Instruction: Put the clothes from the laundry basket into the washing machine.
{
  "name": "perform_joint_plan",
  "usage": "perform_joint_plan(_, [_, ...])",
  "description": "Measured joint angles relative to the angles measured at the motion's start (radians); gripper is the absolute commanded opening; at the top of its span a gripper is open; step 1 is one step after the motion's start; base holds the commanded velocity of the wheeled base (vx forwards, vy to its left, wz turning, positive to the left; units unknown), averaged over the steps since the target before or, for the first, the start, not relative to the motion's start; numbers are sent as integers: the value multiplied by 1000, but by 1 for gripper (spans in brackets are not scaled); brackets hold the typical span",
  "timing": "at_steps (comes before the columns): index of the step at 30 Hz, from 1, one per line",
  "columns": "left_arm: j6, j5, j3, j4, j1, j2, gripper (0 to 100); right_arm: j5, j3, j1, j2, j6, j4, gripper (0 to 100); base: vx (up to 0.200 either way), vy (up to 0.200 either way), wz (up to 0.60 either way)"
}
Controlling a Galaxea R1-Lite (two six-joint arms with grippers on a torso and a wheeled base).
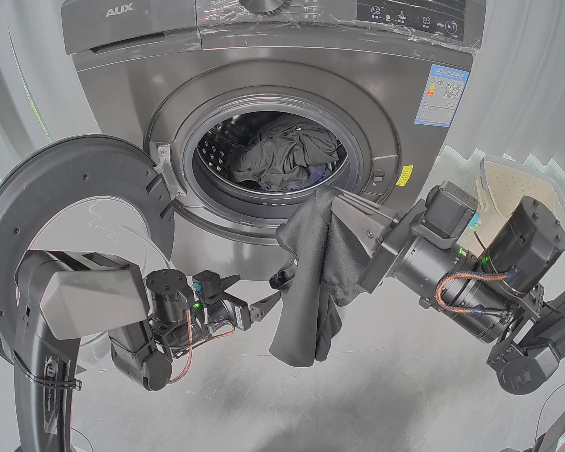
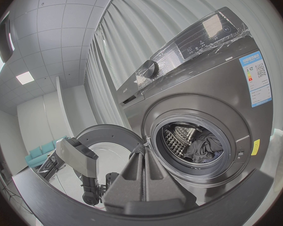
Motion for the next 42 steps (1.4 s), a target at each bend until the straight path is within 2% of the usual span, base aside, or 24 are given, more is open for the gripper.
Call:
perform_joint_plan(5, [1,-24,-12,0,-3,22,100,0,-13,4,2,0,13,0,0,0,0])
perform_joint_plan(24, [6,-13,-206,2,-5,155,100,-2,-20,40,8,0,12,0,0,0,0])
perform_joint_plan(36, [9,-20,-224,0,-31,184,100,-2,-21,46,36,-3,12,0,0,0,0])
perform_joint_plan(42, [7,-16,-293,1,-30,216,100,-2,-15,58,42,-3,12,0,0,0,0])
